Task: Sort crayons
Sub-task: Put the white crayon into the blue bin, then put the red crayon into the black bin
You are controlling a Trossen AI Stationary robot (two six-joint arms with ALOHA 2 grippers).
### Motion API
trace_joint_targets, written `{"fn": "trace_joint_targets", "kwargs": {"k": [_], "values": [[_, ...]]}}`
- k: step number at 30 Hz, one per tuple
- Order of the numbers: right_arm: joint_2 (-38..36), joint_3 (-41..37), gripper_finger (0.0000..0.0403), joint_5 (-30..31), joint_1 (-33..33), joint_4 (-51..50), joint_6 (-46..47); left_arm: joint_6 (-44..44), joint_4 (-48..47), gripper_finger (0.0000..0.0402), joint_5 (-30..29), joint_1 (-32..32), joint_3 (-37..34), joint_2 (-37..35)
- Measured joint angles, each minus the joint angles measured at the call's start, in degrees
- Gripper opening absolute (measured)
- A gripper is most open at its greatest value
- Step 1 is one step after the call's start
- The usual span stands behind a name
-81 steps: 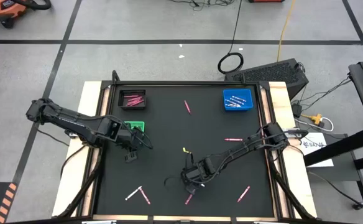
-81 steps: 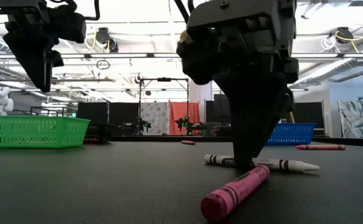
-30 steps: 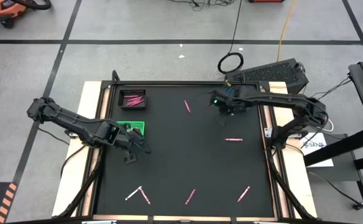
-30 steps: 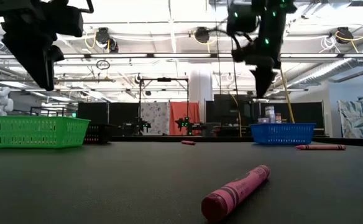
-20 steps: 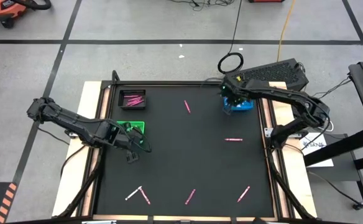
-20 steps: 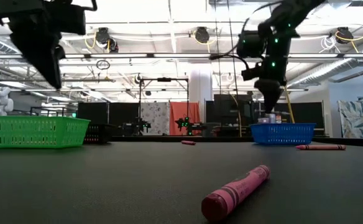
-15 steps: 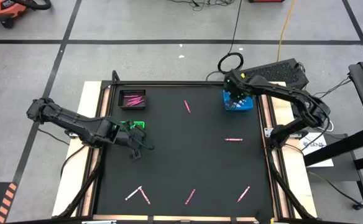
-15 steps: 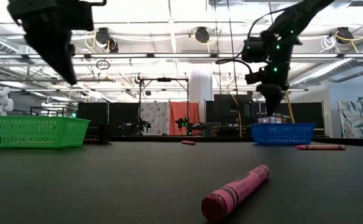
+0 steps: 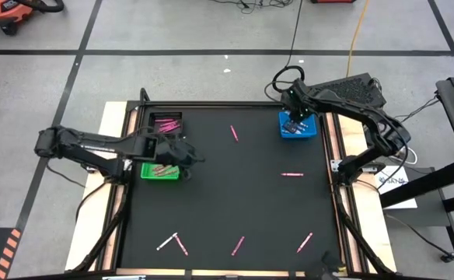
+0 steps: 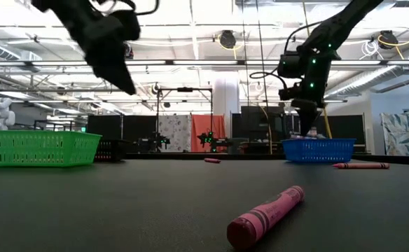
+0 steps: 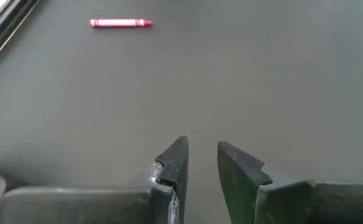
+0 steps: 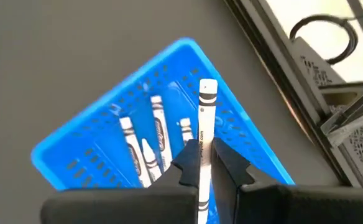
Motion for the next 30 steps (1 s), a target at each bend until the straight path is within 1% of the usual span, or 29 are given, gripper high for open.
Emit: {"fn": "trace_joint_targets", "kwargs": {"k": [4, 9, 14, 16, 18, 22, 25, 30], "values": [[1.25, 0.00, 0.0004, 0.06, -0.38, -0.24, -0.17, 4.51, 5.76, 0.0087, 2.27, 3.92, 0.00, 3.35], [1.64, 0.00, 0.0004, 0.03, -0.36, -0.44, 0.19, 4.38, 13.33, 0.0087, 5.97, 8.86, 0.00, 6.83], [1.64, 0.00, 0.0005, 0.10, -0.36, -0.44, 0.19, 4.43, 18.92, 0.0087, 6.77, 12.96, 0.00, 9.64], [1.64, 0.00, 0.0012, 0.10, -0.36, -0.44, 0.19, 5.46, 20.98, 0.0087, 6.89, 14.74, 0.00, 10.89], [1.64, 0.00, 0.0026, 0.11, -0.36, -0.59, 0.19, 7.17, 22.31, 0.0087, 8.72, 16.47, 0.18, 12.22], [1.64, 0.00, 0.0061, 0.12, -0.36, -0.94, 0.19, 8.01, 22.41, 0.0087, 11.64, 19.34, 3.71, 16.61], [1.64, 0.00, 0.0082, 0.12, -0.36, -0.97, 0.10, 11.40, 22.36, 0.0087, 12.94, 20.58, 7.79, 20.83], [1.64, 0.00, 0.0100, 0.12, -0.34, -1.17, 0.02, 17.77, 16.92, 0.0087, 13.44, 22.03, 15.99, 27.94]]}}
